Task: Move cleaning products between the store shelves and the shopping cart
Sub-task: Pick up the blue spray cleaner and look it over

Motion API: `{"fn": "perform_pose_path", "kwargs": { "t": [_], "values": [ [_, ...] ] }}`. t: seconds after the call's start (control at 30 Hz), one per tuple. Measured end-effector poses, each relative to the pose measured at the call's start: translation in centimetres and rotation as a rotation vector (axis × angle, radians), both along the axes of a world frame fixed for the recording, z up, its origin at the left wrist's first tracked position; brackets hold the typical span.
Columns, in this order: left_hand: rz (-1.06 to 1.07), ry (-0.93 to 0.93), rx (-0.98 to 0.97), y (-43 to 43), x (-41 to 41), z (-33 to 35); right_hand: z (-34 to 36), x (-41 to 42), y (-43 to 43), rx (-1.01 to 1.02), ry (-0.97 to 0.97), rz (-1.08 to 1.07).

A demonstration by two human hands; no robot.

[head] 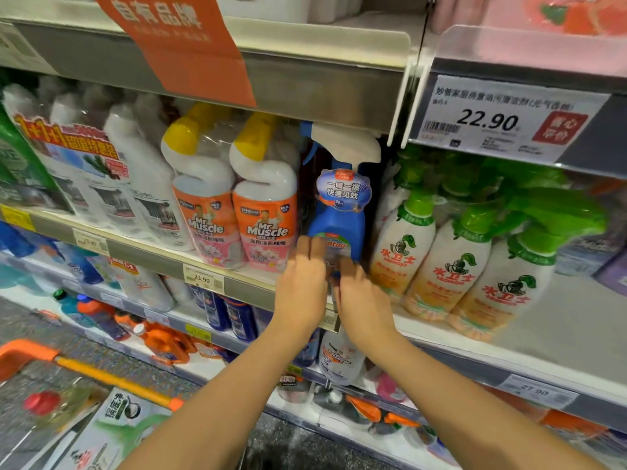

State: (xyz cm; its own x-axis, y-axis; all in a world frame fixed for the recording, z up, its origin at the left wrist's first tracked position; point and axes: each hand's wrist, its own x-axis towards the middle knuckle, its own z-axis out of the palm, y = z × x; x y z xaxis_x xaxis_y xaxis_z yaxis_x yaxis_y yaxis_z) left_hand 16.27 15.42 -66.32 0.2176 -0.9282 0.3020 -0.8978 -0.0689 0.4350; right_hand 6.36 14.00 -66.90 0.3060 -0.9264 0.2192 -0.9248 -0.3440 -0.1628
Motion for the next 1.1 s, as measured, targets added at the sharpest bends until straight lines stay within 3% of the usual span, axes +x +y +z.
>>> {"fn": "perform_pose_path", "kwargs": {
  "t": [0.37, 0.47, 0.57, 0.63, 0.77, 1.1],
  "values": [
    [-0.078, 0.136, -0.001, -0.4, 0.1, 0.5, 0.0, 0.7, -0.3, 0.21, -0.032, 0.062],
    [-0.08, 0.255, -0.023, 1.7, -0.1, 0.8, 0.7, 0.0, 0.8, 0.221, -0.182, 0.082],
    [-0.062, 0.381, -0.112, 5.3, 0.1, 1.2, 1.2, -0.7, 3.2, 0.159, -0.481, 0.13],
    [-0.011, 0.462, -0.165, 8.0, 0.5, 1.9, 1.7, -0.8, 5.5, 0.125, -0.639, 0.188],
    [0.117, 0.576, -0.2, 14.0, 2.1, 3.6, 3.0, 0.4, 9.6, 0.091, -0.772, 0.307],
    [0.595, 0.688, -0.259, 31.9, 7.8, 4.1, 5.7, 7.0, 20.6, 0.512, -0.86, 0.572]
  ]
}}
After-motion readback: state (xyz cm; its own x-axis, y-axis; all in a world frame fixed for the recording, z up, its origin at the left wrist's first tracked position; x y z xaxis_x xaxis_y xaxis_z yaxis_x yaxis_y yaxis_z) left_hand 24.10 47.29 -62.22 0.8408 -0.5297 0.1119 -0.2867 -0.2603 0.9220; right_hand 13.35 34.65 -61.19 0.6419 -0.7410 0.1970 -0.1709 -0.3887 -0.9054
